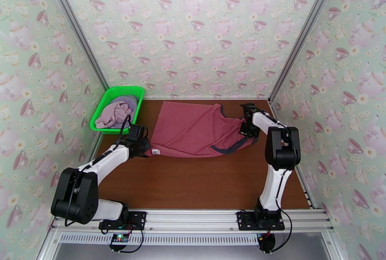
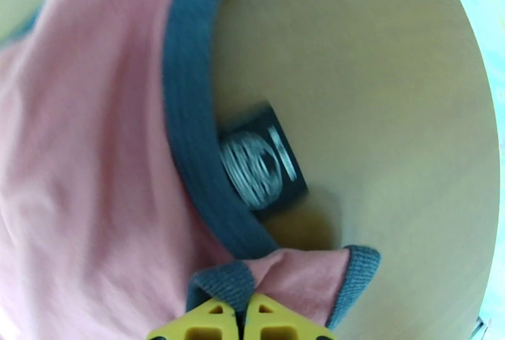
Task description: Fold and stack the mixed laundry pile
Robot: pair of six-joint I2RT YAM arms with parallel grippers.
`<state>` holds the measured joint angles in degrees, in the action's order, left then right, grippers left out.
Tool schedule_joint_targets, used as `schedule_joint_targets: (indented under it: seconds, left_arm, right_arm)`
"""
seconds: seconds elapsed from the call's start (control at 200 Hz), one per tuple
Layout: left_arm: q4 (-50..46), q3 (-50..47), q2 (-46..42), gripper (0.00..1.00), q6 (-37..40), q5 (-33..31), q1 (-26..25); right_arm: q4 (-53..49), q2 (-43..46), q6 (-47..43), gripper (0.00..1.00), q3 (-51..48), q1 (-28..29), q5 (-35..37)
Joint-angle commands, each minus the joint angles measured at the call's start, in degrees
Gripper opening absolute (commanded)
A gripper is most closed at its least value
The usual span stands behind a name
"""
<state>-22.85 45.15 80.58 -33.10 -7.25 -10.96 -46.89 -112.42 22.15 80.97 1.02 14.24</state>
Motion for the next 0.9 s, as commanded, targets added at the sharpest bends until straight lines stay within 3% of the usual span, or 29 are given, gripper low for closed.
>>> schedule_joint_targets:
  seconds: [0.0,0.21,0.331,0.361,0.411,0.476,0.686,0.781,0.892]
  left_arm:
    - [0.22,-1.28,-1.8,0.0,-1.08,0.13,0.38]
    - [2.15,-3.75,-1.83,0.0,-1.88,0.69,0.37]
    - [3.78,-4.8,-0.72,0.0,-2.01,2.45,0.34]
    - [4.1,-4.8,-0.45,0.0,-2.06,2.88,0.4]
    - [4.5,-4.97,-0.17,0.0,-2.1,3.44,0.39]
    - [4.95,-5.23,-0.16,0.0,-2.18,3.86,0.39]
    - [2.68,-4.5,-2.28,0.0,-1.2,1.62,0.35]
    - [1.51,-3.85,-3.06,0.0,-0.91,0.31,0.43]
    - [0.91,-3.14,-3.06,0.0,-0.82,-0.2,0.43]
  right_arm:
    - [-1.25,12.17,2.48,0.0,-7.8,-0.04,2.81]
    - [1.04,32.81,12.2,0.0,-33.62,0.12,-3.25]
    - [1.72,41.87,16.86,0.0,-43.46,0.04,-5.17]
    - [1.56,43.67,17.45,0.06,-44.67,0.08,-5.0]
    - [1.2,45.93,18.26,0.22,-45.51,0.06,-4.66]
    - [0.13,46.95,18.28,0.32,-44.51,0.04,-4.26]
    - [-3.47,47.4,15.63,0.32,-39.16,1.71,-6.24]
    - [-1.14,45.91,12.19,0.34,-36.17,7.61,-12.07]
    - [1.59,41.29,8.6,0.47,-31.65,16.87,-17.9]
